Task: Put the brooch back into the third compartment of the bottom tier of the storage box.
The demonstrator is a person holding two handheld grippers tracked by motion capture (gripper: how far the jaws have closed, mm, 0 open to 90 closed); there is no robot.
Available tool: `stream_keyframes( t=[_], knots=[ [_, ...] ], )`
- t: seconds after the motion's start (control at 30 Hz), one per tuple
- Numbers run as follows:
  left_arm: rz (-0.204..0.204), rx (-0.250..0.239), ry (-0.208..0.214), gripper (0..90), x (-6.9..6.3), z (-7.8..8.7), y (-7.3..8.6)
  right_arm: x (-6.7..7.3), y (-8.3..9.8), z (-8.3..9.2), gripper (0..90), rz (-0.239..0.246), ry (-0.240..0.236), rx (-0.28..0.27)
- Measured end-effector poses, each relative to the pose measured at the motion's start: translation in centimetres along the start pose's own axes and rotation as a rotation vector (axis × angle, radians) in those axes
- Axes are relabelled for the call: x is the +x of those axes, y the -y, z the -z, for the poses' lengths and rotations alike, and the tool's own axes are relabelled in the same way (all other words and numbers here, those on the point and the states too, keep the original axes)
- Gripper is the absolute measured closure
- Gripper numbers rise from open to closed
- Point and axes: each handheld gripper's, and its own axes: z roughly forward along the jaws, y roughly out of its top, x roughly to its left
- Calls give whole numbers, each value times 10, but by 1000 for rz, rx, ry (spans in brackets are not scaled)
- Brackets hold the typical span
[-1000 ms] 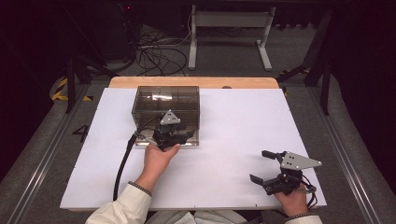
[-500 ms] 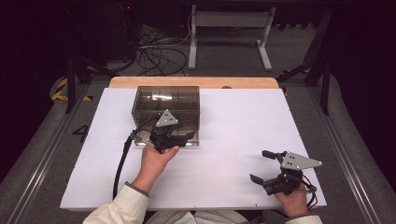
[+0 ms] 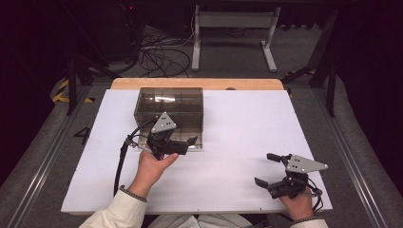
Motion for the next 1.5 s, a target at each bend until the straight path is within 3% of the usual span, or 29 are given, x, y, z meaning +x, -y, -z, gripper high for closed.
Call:
stream_keyframes(
  t=[0.2,0.5,0.77,0.97,1.5],
  knots=[
    [-8,-16,4,173,-2,11,0,0,0,0,13,0,0,-1],
    [-53,-33,-26,152,-5,27,5,0,0,1,13,1,0,-2],
    [-25,-69,-15,131,1,49,17,0,0,0,14,1,-1,-2],
    [35,-83,-1,128,8,62,32,0,0,0,14,1,-2,0],
    [14,-96,-70,115,18,87,76,0,0,0,14,0,-1,1]
  ],
)
